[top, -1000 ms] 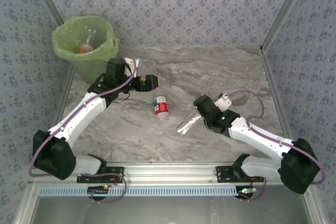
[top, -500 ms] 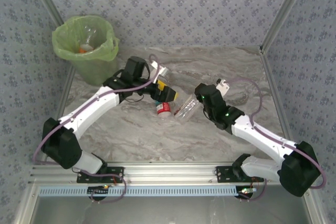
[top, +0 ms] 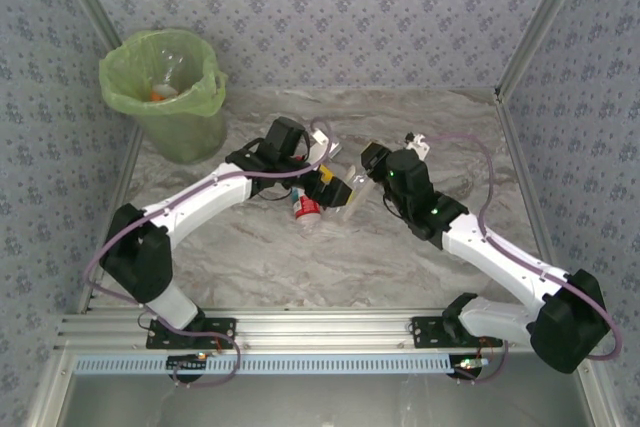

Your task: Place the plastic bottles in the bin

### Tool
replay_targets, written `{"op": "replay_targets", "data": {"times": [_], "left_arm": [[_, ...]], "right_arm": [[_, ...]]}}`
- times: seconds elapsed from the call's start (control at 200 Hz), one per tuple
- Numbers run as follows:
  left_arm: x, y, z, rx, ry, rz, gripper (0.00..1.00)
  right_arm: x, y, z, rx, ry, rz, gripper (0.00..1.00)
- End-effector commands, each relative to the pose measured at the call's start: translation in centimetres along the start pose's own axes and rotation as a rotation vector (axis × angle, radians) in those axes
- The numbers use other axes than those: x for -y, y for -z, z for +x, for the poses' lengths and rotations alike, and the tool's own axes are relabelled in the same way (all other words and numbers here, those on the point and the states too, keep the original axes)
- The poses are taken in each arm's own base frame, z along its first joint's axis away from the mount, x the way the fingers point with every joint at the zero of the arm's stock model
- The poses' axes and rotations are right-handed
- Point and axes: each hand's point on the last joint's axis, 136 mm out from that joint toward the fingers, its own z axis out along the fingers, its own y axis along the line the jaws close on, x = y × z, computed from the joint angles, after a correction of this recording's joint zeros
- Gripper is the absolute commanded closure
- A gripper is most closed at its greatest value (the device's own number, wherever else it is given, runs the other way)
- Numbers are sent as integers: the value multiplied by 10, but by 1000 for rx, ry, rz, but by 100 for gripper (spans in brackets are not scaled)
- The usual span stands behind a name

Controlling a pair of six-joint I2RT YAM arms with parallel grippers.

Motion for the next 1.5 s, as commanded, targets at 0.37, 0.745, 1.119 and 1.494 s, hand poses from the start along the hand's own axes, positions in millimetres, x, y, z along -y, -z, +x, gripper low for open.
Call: {"op": "replay_targets", "data": {"times": [0.37,0.745,1.119,1.494], "left_arm": [[4,-21,-4,29,-34,79,22],[-5,-20,-3,30,-27,26,42],[-27,-21,-4,40,20,-74,49],[-43,-13,-16,90,66,-117,57]], "right_arm": [[-40,3,-13,19,-37,-157,100],[-29,2,-7,-24,-13,-107,75],[-5,9,0,-154,73,-24,27],[20,37,-16,-144,198,105,1]]}}
